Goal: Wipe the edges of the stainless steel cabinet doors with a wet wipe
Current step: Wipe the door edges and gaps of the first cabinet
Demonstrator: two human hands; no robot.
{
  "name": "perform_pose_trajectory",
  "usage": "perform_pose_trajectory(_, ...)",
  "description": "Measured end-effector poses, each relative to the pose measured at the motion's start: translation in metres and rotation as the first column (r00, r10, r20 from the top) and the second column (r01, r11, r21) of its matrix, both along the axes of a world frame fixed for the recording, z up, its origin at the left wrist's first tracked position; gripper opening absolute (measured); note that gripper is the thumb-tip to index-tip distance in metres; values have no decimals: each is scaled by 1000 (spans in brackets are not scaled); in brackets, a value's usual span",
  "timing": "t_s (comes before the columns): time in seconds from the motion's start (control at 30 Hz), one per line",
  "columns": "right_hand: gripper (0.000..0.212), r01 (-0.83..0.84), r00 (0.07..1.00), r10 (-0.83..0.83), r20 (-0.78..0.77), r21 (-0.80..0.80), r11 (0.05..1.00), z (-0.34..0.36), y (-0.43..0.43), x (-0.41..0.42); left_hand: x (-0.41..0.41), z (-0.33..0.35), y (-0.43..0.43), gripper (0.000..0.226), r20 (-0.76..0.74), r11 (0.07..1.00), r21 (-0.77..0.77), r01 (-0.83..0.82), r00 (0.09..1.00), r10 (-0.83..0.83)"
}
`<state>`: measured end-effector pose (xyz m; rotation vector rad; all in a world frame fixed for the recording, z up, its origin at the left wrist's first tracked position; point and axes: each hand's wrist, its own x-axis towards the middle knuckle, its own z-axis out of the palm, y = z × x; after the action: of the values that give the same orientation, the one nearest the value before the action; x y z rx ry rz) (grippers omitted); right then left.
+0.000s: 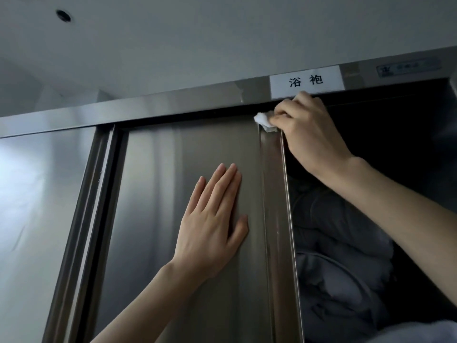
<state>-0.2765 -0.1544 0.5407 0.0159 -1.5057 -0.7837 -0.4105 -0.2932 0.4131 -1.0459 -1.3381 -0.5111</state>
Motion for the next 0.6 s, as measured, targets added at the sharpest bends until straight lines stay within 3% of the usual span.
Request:
perform_pose_trajectory(0.13,35,-36,996,34,83,24,999,-34,6,6,-1,0,0,66,17,1000,-10,-10,1000,10)
perform_pose_trajectory(0.27,27,-67,992,62,106,46,997,-90,20,5,-2,-8,0,65,1,1000,-13,-25,1000,25)
perform_pose_trajectory(0.47,19,-163,979,161,122,6,987,-108,16,1,-6,-71,2,62,-74,998,-66,-25,997,20)
perform_pose_trajectory(0.6,22,-210,953,209,220,-18,978,-192,17,8,-8,-110,-5,61,-87,993,-104,-61,995,52)
